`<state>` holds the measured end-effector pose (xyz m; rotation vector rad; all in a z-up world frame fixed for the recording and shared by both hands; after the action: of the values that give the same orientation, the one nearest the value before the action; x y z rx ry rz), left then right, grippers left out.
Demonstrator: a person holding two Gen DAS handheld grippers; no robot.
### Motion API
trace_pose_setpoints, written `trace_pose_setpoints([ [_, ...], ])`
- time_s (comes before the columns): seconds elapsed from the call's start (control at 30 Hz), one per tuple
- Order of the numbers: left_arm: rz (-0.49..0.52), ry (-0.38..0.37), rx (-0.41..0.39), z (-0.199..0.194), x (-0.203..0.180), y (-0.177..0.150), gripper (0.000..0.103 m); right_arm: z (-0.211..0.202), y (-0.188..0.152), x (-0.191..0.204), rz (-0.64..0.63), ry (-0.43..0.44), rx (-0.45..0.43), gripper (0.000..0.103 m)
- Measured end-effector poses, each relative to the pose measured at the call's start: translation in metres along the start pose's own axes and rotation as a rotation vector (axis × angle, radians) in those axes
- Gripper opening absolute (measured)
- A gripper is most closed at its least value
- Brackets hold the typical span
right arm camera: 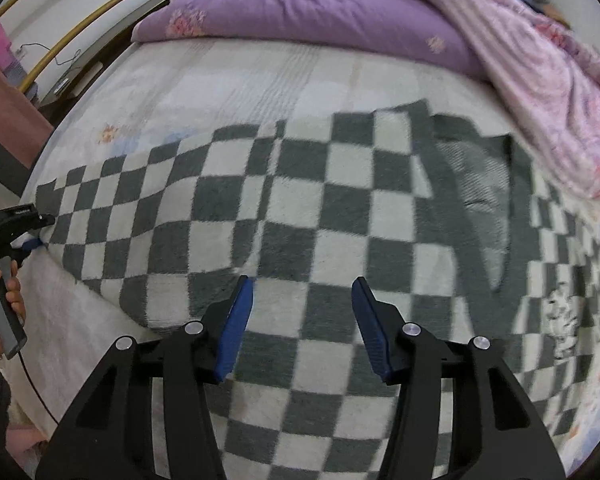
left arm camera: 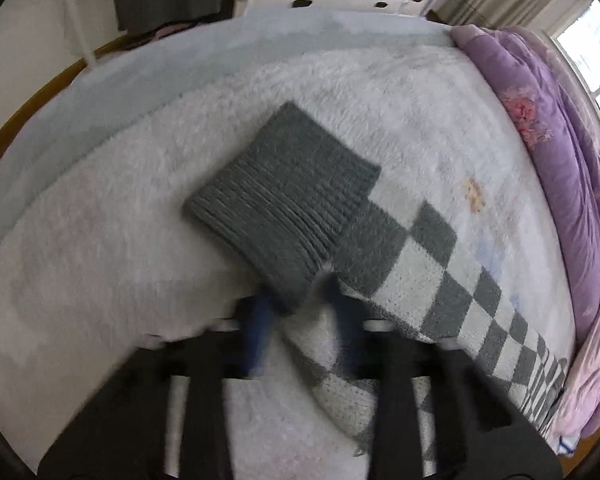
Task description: Fold large clothes
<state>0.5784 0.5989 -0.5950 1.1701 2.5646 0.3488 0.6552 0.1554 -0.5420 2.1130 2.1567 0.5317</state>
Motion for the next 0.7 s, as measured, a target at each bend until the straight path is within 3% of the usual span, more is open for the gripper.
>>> trace_pose_setpoints([
  [0.1,0.039,-0.036,-0.061,-0.024,0.0,0.004,0.01,0.02,-0.001,0.007,0.022,0.056,0.057,0.03],
  [0.17,0.085,-0.029,-0.11,-0.046,-0.006,0.007,0.01,0.034,-0.003,0.013,0.023,0.075,0.091,0.017],
  [0.23,0.107,-0.045,-0.17,-0.075,-0.012,0.01,0.01,0.051,-0.005,0.02,0.058,0.133,0.154,0.016],
  [0.33,0.15,-0.044,-0.238,-0.106,-0.029,0.012,0.01,0.087,-0.016,0.027,0.08,0.126,0.265,0.015],
  [0.4,0.187,-0.052,-0.279,-0.131,-0.048,0.01,0.01,0.093,-0.017,0.025,0.08,0.137,0.256,0.015],
  [0.53,0.297,-0.051,-0.368,-0.179,-0.102,-0.004,0.01,0.07,-0.006,0.006,0.107,0.226,0.267,0.014],
  [0.7,0.419,-0.105,-0.441,-0.226,-0.204,-0.036,0.009,0.011,0.006,-0.07,0.168,0.278,0.171,0.014],
])
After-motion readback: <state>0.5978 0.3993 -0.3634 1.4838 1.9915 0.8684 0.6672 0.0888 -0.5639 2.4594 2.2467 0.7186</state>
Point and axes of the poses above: each gripper's, at about its wrist camera, not at the fingertips, and z roughly the way its jaws point, x to its left, y to its top, the point moved 1 cm from there along z, roughly the way its jaws point, and after that the axes turned 15 degrees about z, right-handed, at the moved point
